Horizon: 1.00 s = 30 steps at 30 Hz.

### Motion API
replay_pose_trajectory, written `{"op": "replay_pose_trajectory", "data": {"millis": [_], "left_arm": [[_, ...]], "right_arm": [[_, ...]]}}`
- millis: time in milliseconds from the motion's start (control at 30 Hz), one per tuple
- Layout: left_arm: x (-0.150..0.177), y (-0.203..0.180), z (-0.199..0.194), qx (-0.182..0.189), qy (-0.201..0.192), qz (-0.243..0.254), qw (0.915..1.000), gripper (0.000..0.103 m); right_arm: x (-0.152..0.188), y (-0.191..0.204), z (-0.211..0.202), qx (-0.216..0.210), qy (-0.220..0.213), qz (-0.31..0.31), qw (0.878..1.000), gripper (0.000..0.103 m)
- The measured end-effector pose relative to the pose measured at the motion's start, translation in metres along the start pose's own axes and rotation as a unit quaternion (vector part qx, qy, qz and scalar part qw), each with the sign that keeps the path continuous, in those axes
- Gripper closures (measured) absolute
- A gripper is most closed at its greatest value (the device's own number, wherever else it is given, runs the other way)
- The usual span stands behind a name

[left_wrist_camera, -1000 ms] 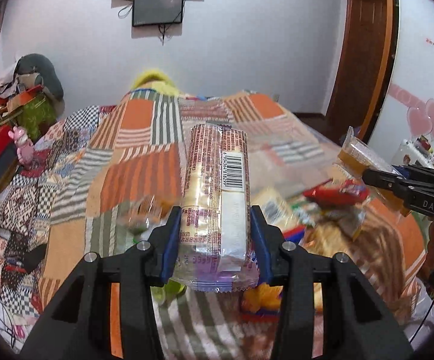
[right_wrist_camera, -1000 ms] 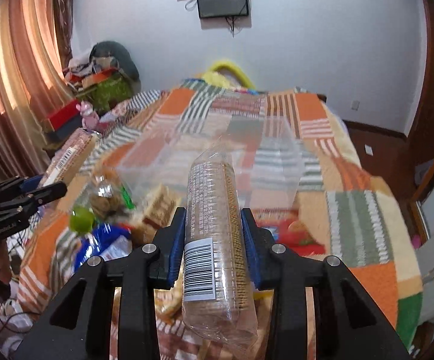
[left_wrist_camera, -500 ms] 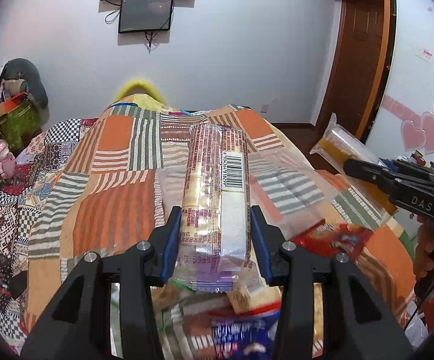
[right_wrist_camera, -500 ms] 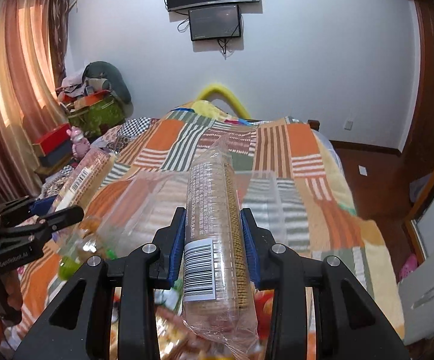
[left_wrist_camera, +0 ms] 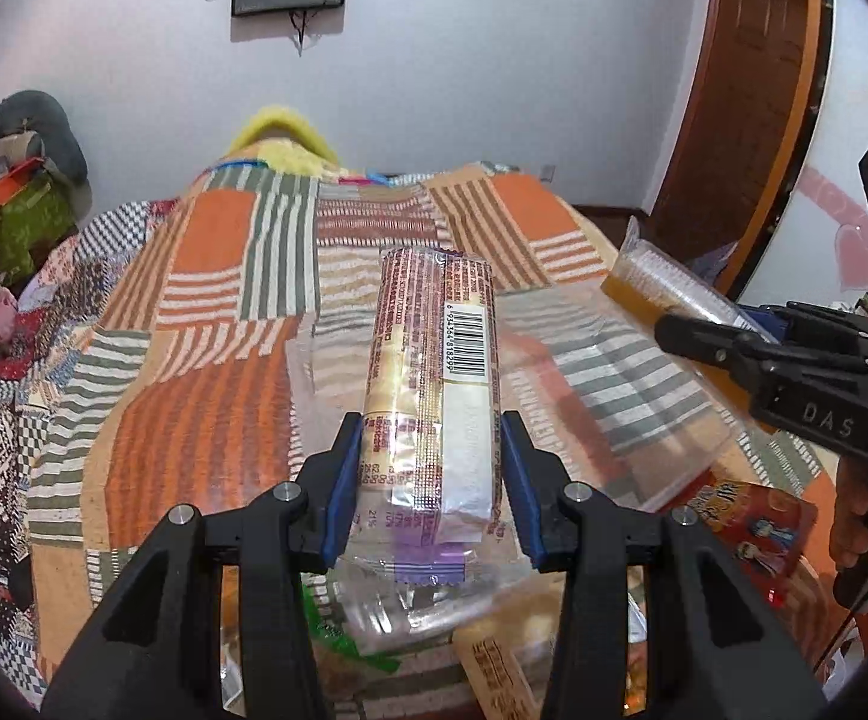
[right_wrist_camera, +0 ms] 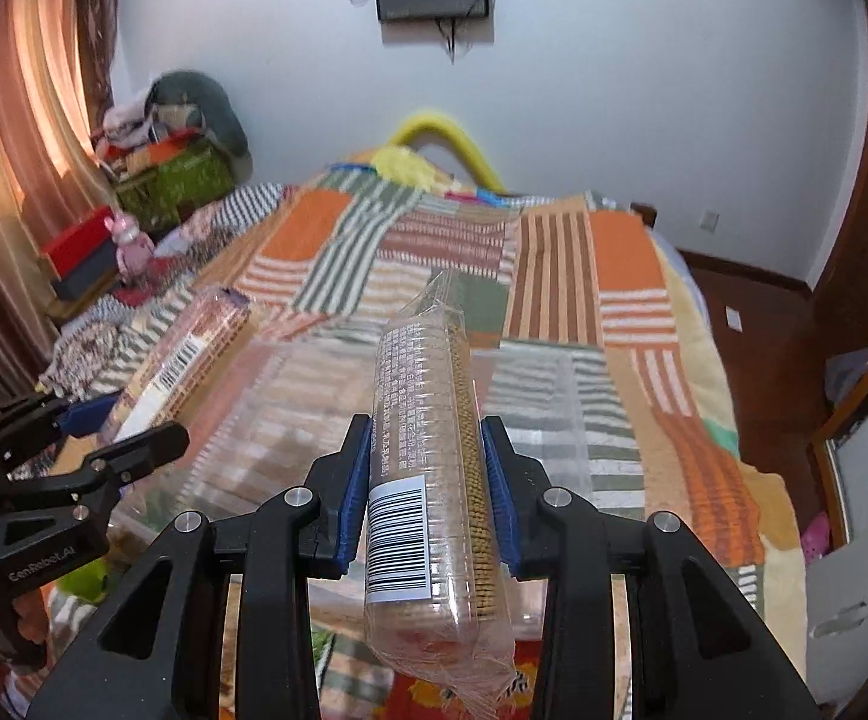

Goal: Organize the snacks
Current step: 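Carry both biscuit rolls over the clear plastic box with both tools, then open both tools to drop the biscuit rolls into the box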

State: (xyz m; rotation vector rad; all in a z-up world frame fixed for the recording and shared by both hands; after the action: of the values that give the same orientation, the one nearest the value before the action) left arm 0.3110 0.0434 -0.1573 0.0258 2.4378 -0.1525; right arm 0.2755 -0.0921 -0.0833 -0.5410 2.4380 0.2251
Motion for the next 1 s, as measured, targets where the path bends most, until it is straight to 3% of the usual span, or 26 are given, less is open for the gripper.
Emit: {"op": "replay_pose_trajectory", "data": {"millis": [300,467,667,833,1000], "left_arm": [[0.000,-0.008,0.036,0.019,0.053,0.026,0.9981,0.059],[0.001,-0.009,0.029,0.014,0.050,0.029,0.9982,0.057],[0.001,0.003,-0.009,0.007,0.018,0.022,0.9996,0.050],[0.008,0.026,-0.049,-0.010,-0.010,0.014,0.9998,0.041],[0.024,0.056,-0.067,-0.036,-0.007,0.005,0.9993,0.034]], "right_arm": [[0.008,0.003,0.027,-0.014,0.072,-0.027,0.997,0.069],[0.001,0.001,0.015,-0.009,0.055,-0.033,0.998,0.067],[0.005,0.001,-0.010,-0.006,0.027,-0.040,0.999,0.061],[0.014,-0.003,-0.030,-0.007,0.010,-0.034,0.999,0.055],[0.025,-0.007,-0.046,-0.006,-0.001,-0.025,1.000,0.050]]}}
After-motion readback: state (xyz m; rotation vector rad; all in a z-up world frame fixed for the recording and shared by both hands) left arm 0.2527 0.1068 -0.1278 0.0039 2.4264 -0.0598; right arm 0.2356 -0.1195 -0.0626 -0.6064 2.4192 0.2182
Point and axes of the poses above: each gripper's, at about its wrist camera, not at the fingertips, and z roughly the way its jaws point, y to its left, x to its underside, the point moved 4 cm from there along z, roughly the way its jaws point, and after that the axes turned 5 degrees about y, right-handed, at the moved point
